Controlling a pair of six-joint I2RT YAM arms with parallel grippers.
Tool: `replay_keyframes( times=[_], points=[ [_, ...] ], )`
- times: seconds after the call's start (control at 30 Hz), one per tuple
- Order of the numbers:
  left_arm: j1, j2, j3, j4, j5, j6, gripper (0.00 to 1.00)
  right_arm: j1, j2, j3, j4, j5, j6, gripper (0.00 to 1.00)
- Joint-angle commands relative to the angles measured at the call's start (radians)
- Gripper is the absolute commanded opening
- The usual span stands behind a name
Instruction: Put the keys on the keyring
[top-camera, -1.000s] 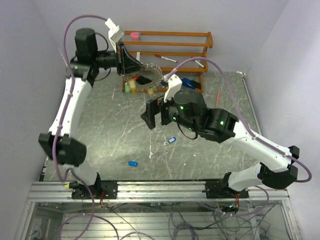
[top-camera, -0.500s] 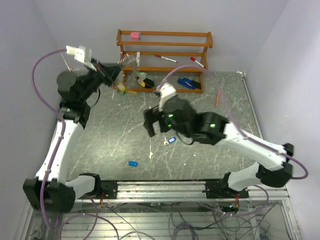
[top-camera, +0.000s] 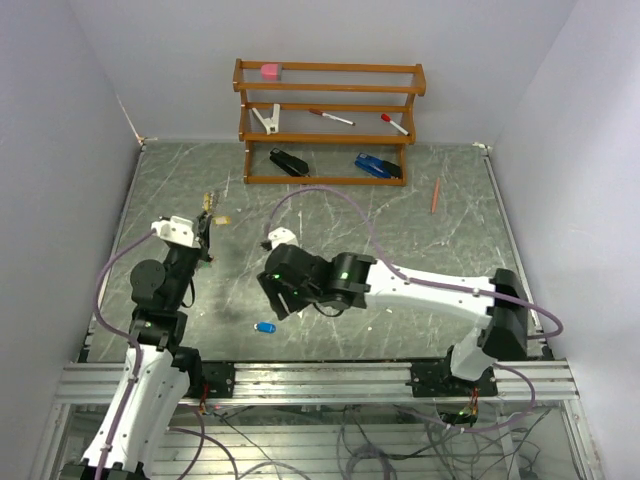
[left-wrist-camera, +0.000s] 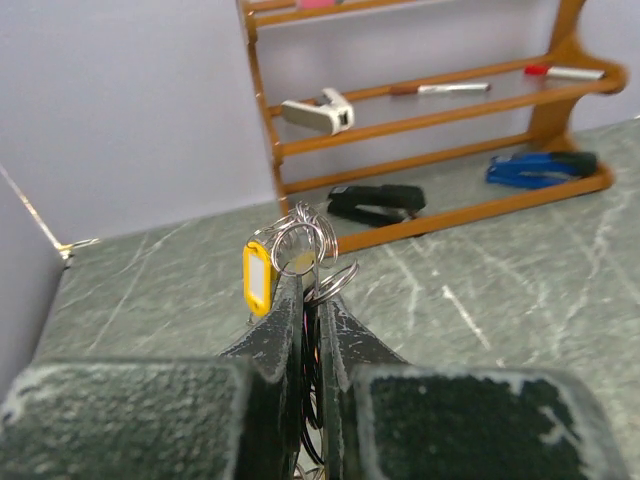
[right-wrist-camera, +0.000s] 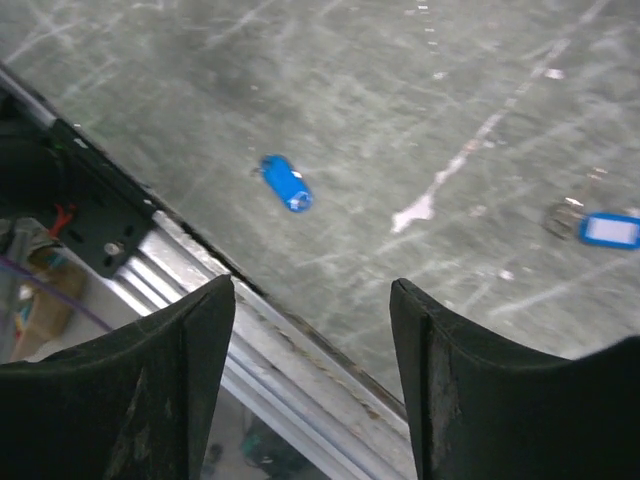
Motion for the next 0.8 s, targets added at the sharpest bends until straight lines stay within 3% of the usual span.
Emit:
replay_keyframes(
  times=[0.0,0.13,0.23,0.33,0.6,0.77],
  points=[
    [0.002,-0.026,-0.04,0.21,-0.065,0.158,0.07,0.026,0.137,0.057,0.05,-0.098,0.097,0.59],
    [0.003,-0.04,-0.079,0.305,-0.106,0.246,0.07,0.026,0.202,0.07,0.066,-0.131,0.256,0.44],
    [0.004,-0.043,-0.123,0.402,-0.117,0.235,0.07,0.025,0.217,0.061,0.077,-0.154,0.347,0.45],
    [0.005,-0.045,-0.122,0.432,-0.083,0.119,0.07,0.026,0.264,0.13,0.016,-0.162,0.413,0.46],
    [0.008,-0.052,-0.086,0.401,-0.039,-0.015,0.07,0.024,0.37,0.151,0.052,-0.232,0.552,0.36],
    [0.01,-0.054,-0.076,0.387,-0.046,-0.03,0.07,0.024,0.421,0.163,0.043,-0.236,0.593,0.36]
  ],
)
